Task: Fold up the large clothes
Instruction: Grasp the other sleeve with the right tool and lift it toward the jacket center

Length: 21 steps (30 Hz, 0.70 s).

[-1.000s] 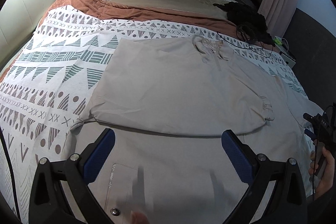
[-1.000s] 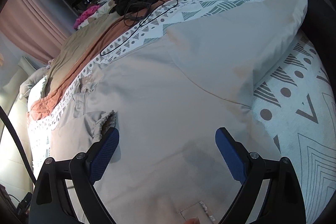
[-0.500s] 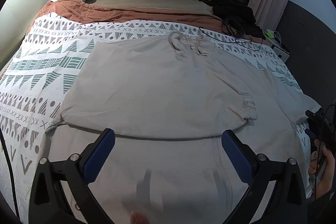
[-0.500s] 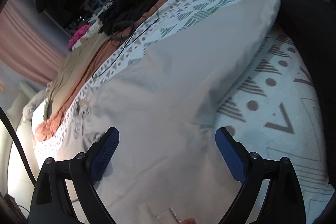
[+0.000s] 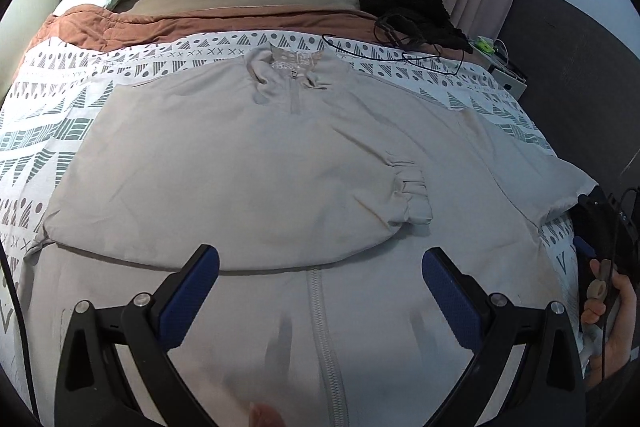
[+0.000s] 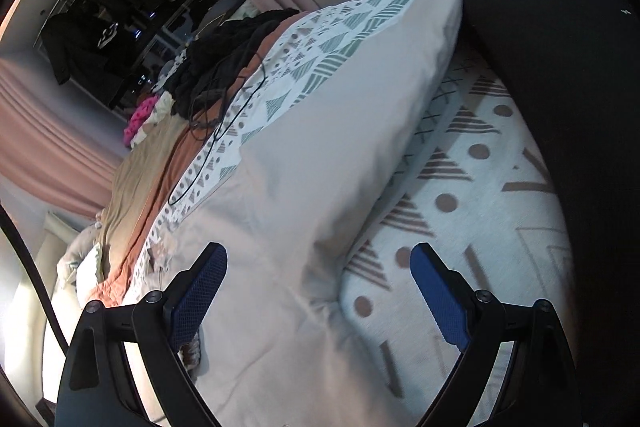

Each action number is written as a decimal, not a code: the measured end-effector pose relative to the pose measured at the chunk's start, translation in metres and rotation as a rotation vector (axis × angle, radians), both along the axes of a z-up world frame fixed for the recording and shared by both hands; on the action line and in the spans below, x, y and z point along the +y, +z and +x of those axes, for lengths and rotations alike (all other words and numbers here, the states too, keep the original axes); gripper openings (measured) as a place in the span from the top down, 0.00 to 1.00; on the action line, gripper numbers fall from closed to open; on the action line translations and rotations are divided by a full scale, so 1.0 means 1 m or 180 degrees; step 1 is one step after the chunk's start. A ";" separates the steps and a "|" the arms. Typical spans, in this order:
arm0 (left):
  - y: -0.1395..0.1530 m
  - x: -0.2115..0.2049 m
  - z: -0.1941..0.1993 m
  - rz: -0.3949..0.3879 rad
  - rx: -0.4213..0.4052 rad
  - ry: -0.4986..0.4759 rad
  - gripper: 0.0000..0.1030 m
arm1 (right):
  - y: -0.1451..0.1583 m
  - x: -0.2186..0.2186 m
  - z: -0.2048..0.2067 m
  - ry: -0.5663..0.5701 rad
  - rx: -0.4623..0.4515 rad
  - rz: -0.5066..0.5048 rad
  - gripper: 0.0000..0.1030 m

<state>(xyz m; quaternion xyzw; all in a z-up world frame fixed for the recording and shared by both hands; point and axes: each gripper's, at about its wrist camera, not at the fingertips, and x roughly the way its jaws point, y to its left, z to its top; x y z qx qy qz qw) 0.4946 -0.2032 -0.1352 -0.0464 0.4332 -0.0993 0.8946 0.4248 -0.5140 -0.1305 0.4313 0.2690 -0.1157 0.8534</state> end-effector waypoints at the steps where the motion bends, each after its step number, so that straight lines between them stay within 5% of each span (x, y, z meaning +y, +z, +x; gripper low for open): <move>1: -0.001 -0.003 0.001 -0.0013 0.0012 -0.0006 0.00 | 0.000 -0.004 -0.001 -0.0018 0.0004 0.0006 0.10; 13: -0.009 -0.007 0.009 -0.0497 0.0154 0.0136 0.00 | -0.003 -0.026 0.009 0.0041 -0.0035 -0.0180 0.10; 21: -0.037 -0.012 0.038 -0.0187 0.0253 0.0213 0.00 | -0.020 -0.042 0.047 0.0028 0.0106 0.0049 0.10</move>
